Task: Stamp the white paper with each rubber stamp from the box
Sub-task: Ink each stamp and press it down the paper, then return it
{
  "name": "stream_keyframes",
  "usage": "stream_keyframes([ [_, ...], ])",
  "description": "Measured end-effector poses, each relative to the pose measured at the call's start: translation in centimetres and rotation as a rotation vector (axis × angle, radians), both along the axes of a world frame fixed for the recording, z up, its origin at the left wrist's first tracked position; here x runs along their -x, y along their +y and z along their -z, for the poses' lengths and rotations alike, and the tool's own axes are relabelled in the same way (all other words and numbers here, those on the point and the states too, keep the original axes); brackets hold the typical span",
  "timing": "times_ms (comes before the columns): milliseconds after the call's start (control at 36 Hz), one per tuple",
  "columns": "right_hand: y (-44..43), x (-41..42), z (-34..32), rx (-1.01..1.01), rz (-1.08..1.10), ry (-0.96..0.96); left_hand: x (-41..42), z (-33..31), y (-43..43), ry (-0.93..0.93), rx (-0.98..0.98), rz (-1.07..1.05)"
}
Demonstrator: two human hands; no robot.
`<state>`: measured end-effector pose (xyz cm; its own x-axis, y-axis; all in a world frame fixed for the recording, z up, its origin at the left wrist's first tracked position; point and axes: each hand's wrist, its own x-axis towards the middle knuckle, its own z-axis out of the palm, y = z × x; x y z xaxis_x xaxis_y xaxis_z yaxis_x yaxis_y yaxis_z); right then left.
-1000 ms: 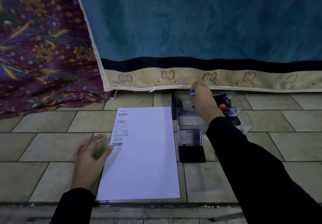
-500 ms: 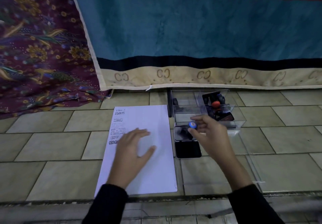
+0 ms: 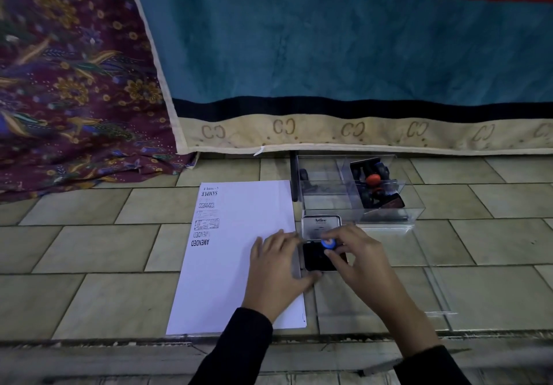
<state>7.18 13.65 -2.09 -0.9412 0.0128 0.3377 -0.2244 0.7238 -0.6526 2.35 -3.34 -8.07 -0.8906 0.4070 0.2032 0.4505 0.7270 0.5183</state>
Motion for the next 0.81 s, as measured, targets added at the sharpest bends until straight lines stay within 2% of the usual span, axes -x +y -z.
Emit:
stream_keyframes([
  [306, -0.5, 0.0, 1.3, 0.014, 0.056, 0.103, -0.2, 0.6, 0.1, 0.016, -0.049, -0.022],
  [472, -0.6, 0.1, 1.4, 0.024, 0.059, 0.081, -0.2, 0.4, -0.1, -0.007, -0.027, -0.002],
  [528, -0.4, 0.2, 1.2, 0.032, 0.064, 0.053, -0.2, -0.2, -0.3, -0.003, -0.079, -0.006],
  [694, -1.3, 0.8, -0.6, 0.100, 0.047, 0.092, 0.5, -2.2, -4.2, 0.111, -0.293, -0.128],
  [806, -2.8, 2.8, -2.0, 0.106, 0.003, 0.099, 2.3, -3.1, -8.7, 0.169, -0.272, -0.249],
])
